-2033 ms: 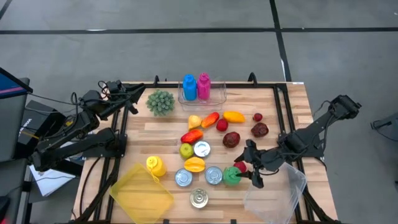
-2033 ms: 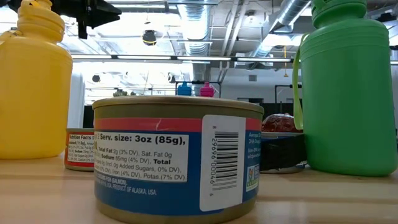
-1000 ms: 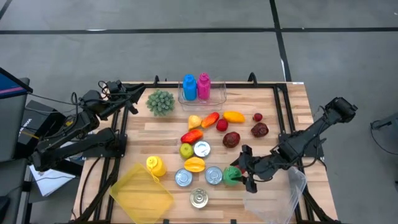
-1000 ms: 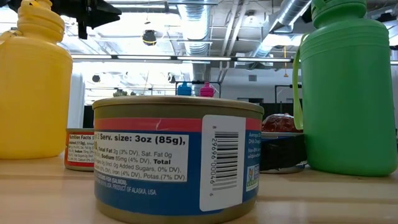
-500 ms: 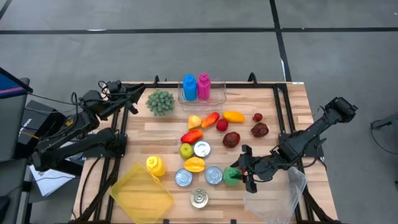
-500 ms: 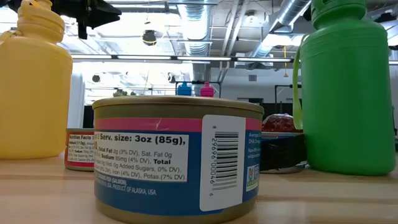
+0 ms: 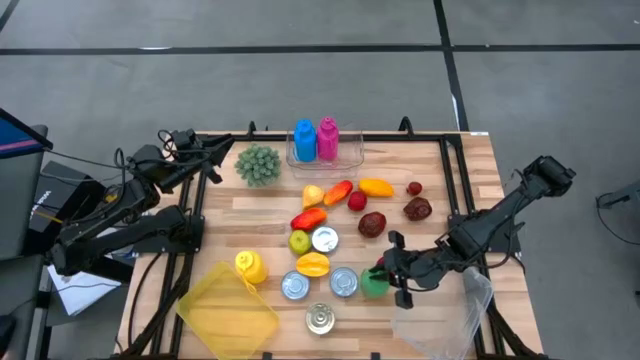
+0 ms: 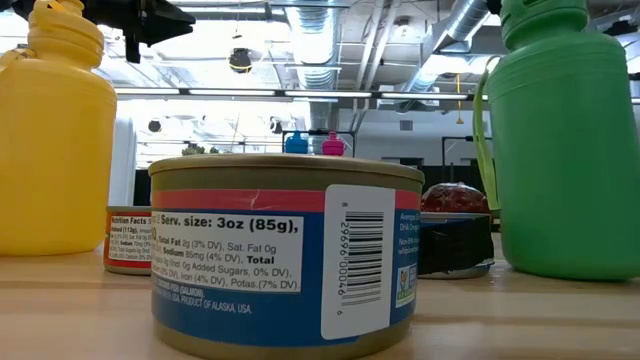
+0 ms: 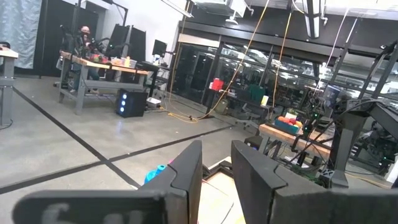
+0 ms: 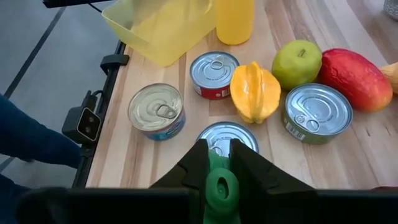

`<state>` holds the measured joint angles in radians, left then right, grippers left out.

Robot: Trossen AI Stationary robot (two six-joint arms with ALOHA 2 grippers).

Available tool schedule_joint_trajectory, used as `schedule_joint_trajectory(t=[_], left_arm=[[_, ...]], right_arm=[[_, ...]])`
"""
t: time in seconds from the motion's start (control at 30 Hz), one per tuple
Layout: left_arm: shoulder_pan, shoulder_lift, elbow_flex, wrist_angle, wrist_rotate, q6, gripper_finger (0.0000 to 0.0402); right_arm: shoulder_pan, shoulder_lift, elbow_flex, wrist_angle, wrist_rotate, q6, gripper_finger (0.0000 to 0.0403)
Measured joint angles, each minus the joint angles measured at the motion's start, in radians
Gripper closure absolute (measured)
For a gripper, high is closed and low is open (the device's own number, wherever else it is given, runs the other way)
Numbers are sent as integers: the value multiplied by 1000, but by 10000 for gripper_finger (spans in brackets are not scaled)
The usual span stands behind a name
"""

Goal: Pick & Place Food Item
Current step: Put the green water bottle into the transparent bin

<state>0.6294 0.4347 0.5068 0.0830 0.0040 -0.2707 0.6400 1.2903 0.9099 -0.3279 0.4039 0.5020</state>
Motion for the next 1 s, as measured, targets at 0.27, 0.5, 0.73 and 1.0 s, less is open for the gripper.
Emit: schedule_joint_trajectory(t=[0.27,0.5,0.73,1.0], left_arm=[[0,0,0,0,0,0,325],[0,0,0,0,0,0,325],[0,0,0,0,0,0,325],[0,0,0,0,0,1,325]], right_arm=[[-71,-66,20,-16,-10,-10,358],[-226,-121,83,-19,-12,-139,358],[-455,-118,207,-62,-14,-277,358],[-730,-90,300,-52,-67,-396,358]])
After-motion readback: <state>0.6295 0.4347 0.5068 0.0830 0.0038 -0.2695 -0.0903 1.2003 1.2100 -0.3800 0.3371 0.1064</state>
